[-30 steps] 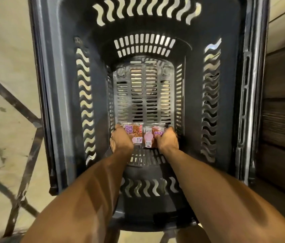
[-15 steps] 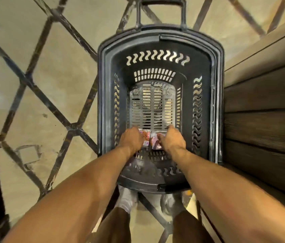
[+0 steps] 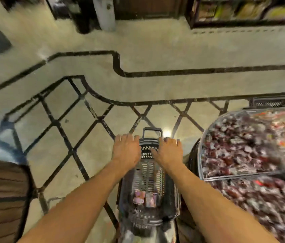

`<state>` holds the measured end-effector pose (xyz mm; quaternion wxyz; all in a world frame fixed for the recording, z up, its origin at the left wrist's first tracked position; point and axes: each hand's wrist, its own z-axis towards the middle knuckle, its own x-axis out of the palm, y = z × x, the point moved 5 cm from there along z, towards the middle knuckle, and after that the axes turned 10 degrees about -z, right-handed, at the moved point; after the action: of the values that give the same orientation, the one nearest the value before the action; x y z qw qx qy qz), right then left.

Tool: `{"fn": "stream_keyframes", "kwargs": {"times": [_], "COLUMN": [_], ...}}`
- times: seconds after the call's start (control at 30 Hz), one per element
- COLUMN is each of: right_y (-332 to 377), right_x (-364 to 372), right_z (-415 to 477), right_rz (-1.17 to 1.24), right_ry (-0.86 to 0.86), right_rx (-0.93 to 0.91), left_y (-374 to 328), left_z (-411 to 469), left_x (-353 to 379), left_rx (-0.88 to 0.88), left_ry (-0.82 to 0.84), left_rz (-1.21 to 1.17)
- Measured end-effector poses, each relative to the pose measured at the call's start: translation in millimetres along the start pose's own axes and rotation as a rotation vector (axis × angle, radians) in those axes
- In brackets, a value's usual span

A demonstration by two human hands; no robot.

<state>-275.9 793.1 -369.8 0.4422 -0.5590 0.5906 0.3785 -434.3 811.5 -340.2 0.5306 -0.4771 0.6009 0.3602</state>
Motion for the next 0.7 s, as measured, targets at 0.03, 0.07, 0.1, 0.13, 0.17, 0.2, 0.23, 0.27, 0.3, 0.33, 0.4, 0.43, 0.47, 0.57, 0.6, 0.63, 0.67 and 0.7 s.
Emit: {"fn": "stream_keyframes", "kwargs": {"times": [0.03, 0.07, 0.1, 0.13, 0.17, 0.2, 0.23, 0.27, 0.3, 0.33, 0.4, 0.43, 0.47, 0.57, 0.6, 0.63, 0.67, 0.7], "right_y": [-5, -11, -18, -26, -34, -44, -54, -64, -73, -83, -100, -109, -118, -147, -157, -167, -177, -186], "right_x": [-38, -74, -107, -139, -169, -195, -219, -242, -261, -278, -305, -315, -324, -341, -344, -347, -348, -349], "right_z": [-11, -23, -36, -49, -62, -75, -89, -103, -117, -132, -160, -175, -191, -242, -260, -279, -300, -322], "right_rz": [0.003, 0.01, 0.022, 0.027, 0.021, 0.012, 0.003, -0.003, -0.004, 0.0, 0.008, 0.009, 0.01, 0.021, 0.03, 0.029, 0.018, 0.005], "right_ry": [-0.062, -0.115, -0.148, -0.173, -0.197, -0.214, -0.238, -0.272, -0.311, -0.344, -0.383, -0.401, -0.413, -0.441, -0.45, -0.464, -0.473, -0.479], "right_rx": [0.006, 0.015, 0.03, 0.045, 0.061, 0.082, 0.109, 0.14, 0.174, 0.212, 0.288, 0.329, 0.373, 0.519, 0.57, 0.622, 0.679, 0.734], "left_y": [-4, -10, -17, -25, -34, -44, -54, -65, -77, -89, -114, -126, -139, -181, -196, -212, -229, -244], "left_z": [-4, -9, -15, -19, -23, -28, -32, -37, -42, -47, -57, -61, -66, -85, -93, -103, -114, -125], "left_x": [-35, -69, -102, -133, -163, -190, -215, -238, -259, -279, -315, -332, -348, -385, -393, -398, -400, -400], "left_rx": [0.01, 0.016, 0.025, 0.04, 0.059, 0.077, 0.095, 0.112, 0.132, 0.161, 0.242, 0.295, 0.348, 0.494, 0.549, 0.606, 0.662, 0.713], "left_ry": [-0.038, -0.066, -0.088, -0.112, -0.137, -0.157, -0.172, -0.181, -0.189, -0.198, -0.219, -0.235, -0.249, -0.254, -0.266, -0.279, -0.285, -0.285], "left_rz": [-0.001, -0.005, -0.006, -0.003, -0.001, -0.002, -0.009, -0.015, -0.017, -0.014, -0.005, -0.002, -0.002, -0.024, -0.022, -0.014, -0.005, -0.001]}}
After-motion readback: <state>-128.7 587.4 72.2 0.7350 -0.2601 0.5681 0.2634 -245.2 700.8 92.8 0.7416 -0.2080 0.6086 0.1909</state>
